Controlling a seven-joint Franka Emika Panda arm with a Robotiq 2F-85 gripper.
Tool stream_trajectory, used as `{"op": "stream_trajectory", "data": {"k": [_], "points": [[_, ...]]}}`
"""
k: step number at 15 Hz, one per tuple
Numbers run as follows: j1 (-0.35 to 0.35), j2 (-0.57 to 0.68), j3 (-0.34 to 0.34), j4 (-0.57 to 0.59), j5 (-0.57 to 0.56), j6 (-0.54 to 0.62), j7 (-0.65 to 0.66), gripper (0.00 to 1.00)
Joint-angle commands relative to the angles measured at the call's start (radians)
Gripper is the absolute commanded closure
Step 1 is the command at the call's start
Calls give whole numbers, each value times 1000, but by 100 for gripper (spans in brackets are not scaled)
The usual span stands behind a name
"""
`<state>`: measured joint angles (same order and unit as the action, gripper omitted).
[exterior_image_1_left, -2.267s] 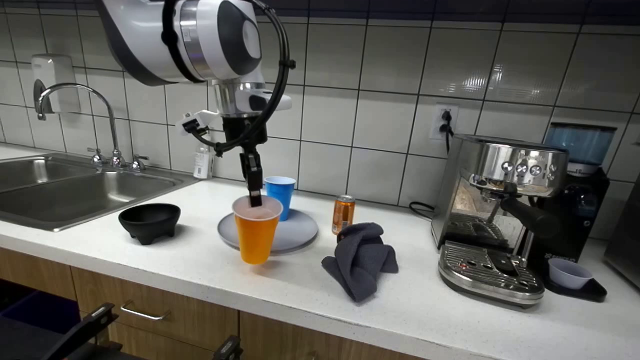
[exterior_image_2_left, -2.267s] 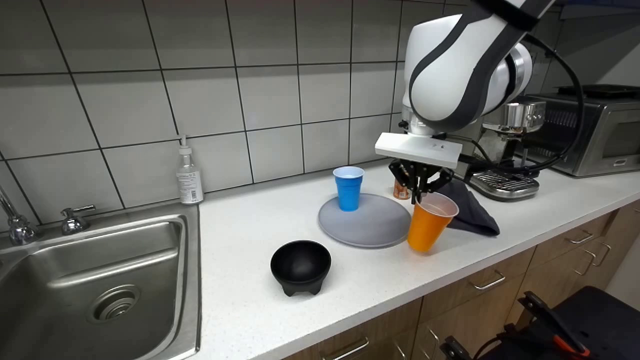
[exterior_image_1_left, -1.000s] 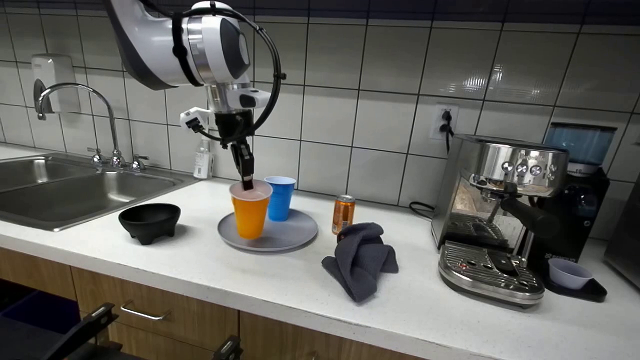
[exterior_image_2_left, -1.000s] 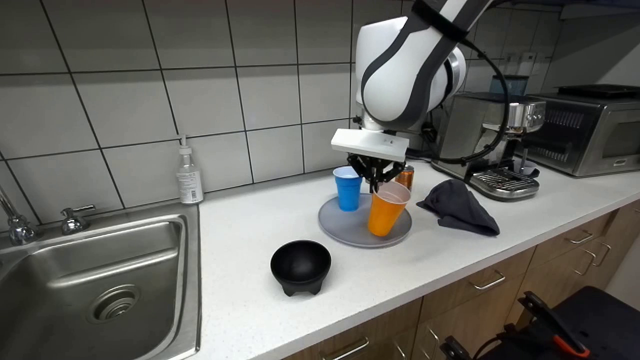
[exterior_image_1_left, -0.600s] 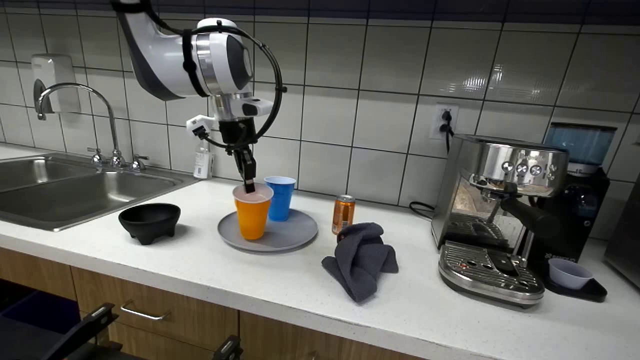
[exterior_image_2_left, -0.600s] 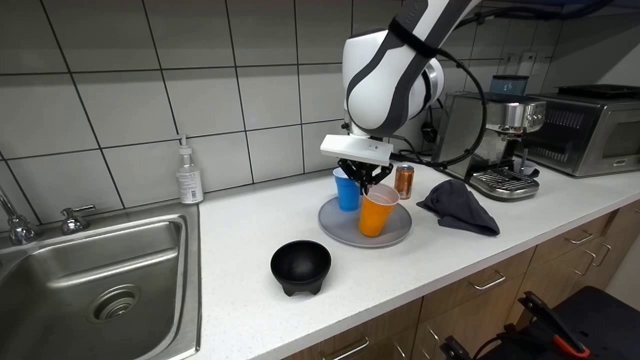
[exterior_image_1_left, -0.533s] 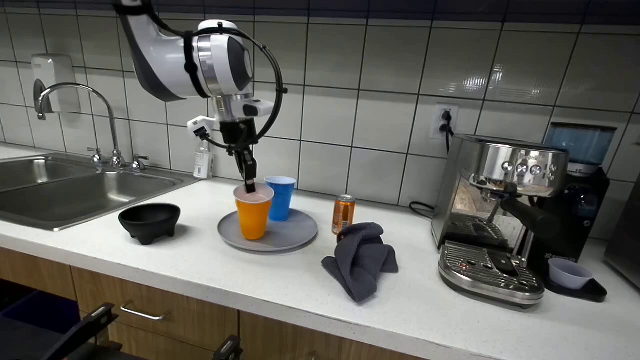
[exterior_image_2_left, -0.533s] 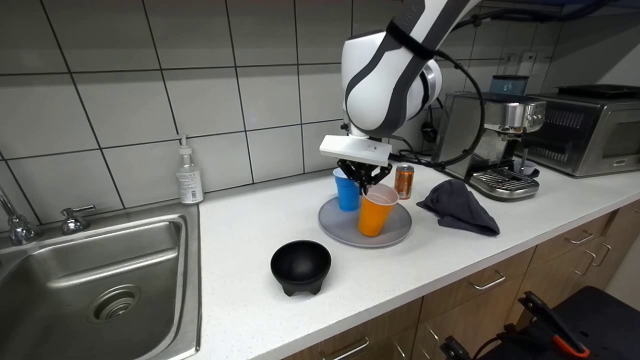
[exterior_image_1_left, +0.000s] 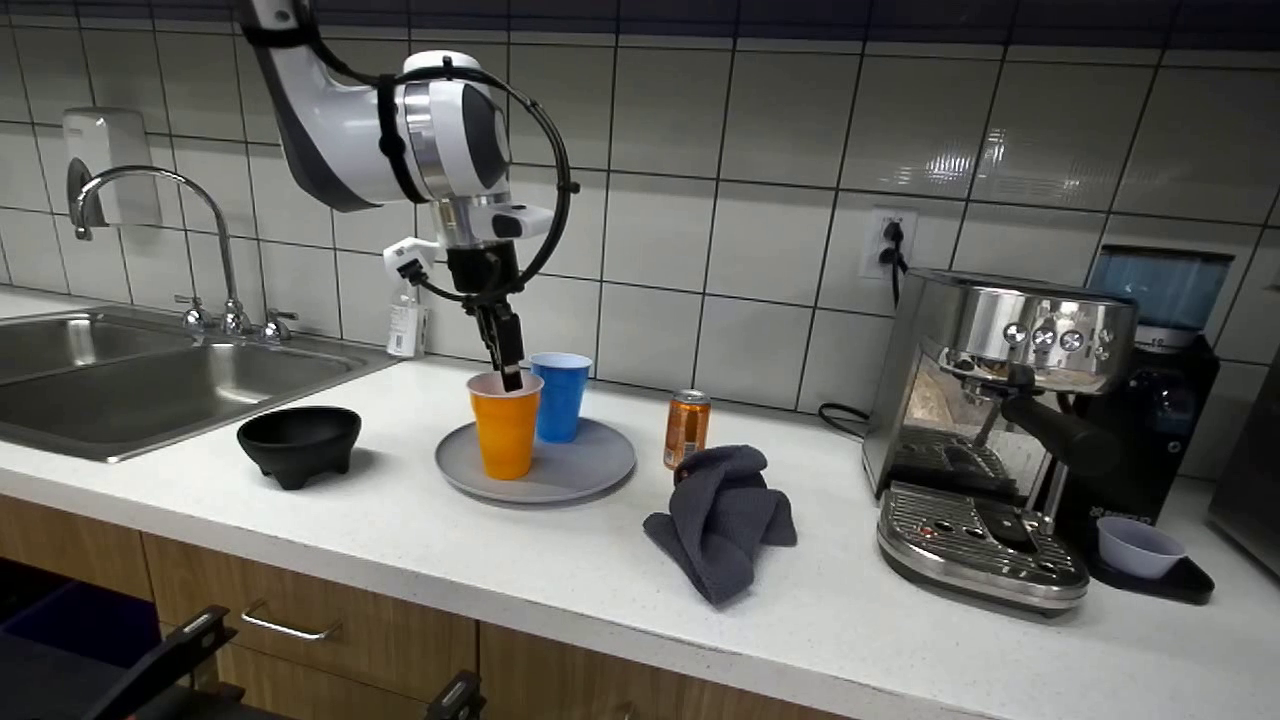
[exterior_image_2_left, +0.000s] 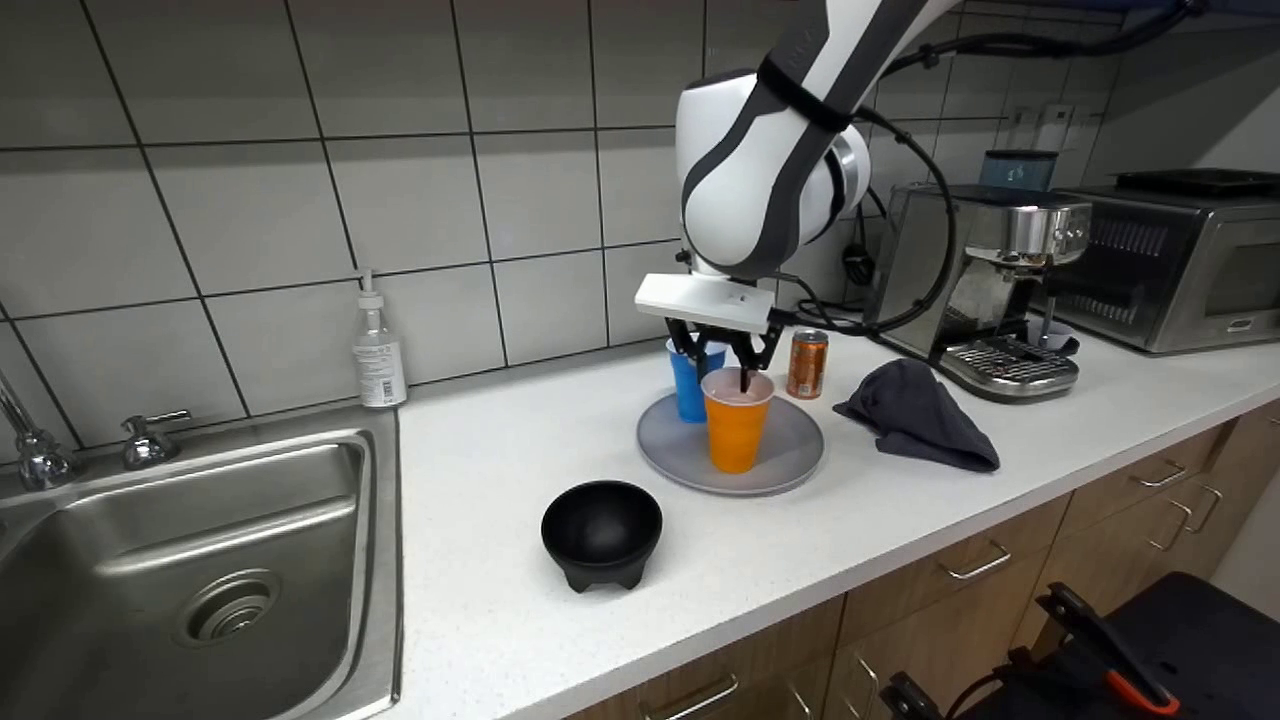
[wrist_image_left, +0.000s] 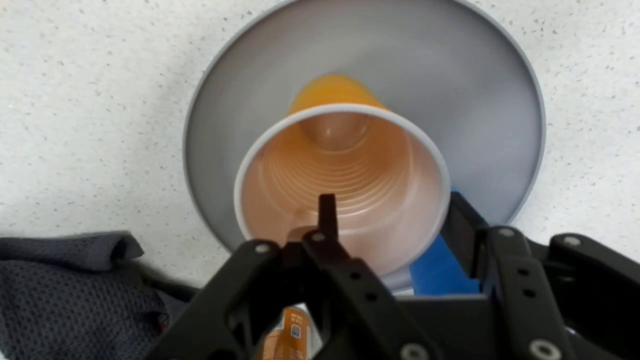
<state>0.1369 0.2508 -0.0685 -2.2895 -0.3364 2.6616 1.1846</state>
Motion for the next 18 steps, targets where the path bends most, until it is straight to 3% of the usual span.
{"op": "stream_trajectory", "data": {"k": [1, 2, 3, 16, 17, 18], "points": [[22, -10, -17, 7, -10, -7, 12, 10], [23, -14, -17, 4, -10, -5, 7, 2], [23, -19, -17, -1, -8, -2, 4, 0], [-24, -228, -31, -176, -78, 37, -52, 0], [-22, -146, -14, -101, -44, 14, -25, 0], [-31, -167, -10, -120, -55, 15, -28, 0]]}}
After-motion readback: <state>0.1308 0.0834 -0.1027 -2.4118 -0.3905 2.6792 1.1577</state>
